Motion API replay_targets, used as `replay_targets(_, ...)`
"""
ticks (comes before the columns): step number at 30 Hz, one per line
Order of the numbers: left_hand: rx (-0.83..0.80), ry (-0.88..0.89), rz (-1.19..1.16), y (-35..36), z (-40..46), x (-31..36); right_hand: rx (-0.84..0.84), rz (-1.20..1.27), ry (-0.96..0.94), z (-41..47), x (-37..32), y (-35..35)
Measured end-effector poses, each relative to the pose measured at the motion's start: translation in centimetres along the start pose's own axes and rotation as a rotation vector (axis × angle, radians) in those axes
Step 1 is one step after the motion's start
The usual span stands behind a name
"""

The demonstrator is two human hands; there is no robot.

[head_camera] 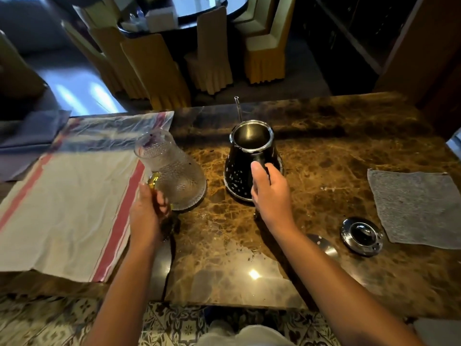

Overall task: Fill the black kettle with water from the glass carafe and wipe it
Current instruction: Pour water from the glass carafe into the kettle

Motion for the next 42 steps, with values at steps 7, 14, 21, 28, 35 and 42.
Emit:
replay_targets(7,0.127,0.024,0.009,-1.0,-0.5,2.7,0.027,-0.048,-0.117,-0.3,0.1,-0.3)
replay_targets(14,0.022,0.323,0.192,-2.0,-0.4,8.2,0.032,-0.093,-0.124,0.1,0.5,-1.5)
replay_targets(21,-0.166,0.531,0.439,0.3,-0.4,14.4,-0.019,-0.043,-0.082,-0.4,1.1,-1.7)
replay_targets(28,-0.291,0.633,0.613,3.4,0.9,17.2,-0.102,-0.027,-0.048,0.1,0.9,-2.0)
replay_targets(35,-0.339,0.617,0.727,7.2,2.2,19.5,-0.118,0.069,-0.012,0.2,0.4,-2.0)
replay_targets(42,-0.405,0.582,0.883,10.1,2.6,20.4,-0.075,0.049,-0.034,0.1,0.2,-1.8)
Point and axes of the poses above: each hand's wrist, its own z-axis towards the middle knuckle, its own y-axis out of the palm, x = y × z, the point moved 2 cm from there along z, towards the middle knuckle, and after that the axes turned 10 degrees about -z, right-handed, at the moved point
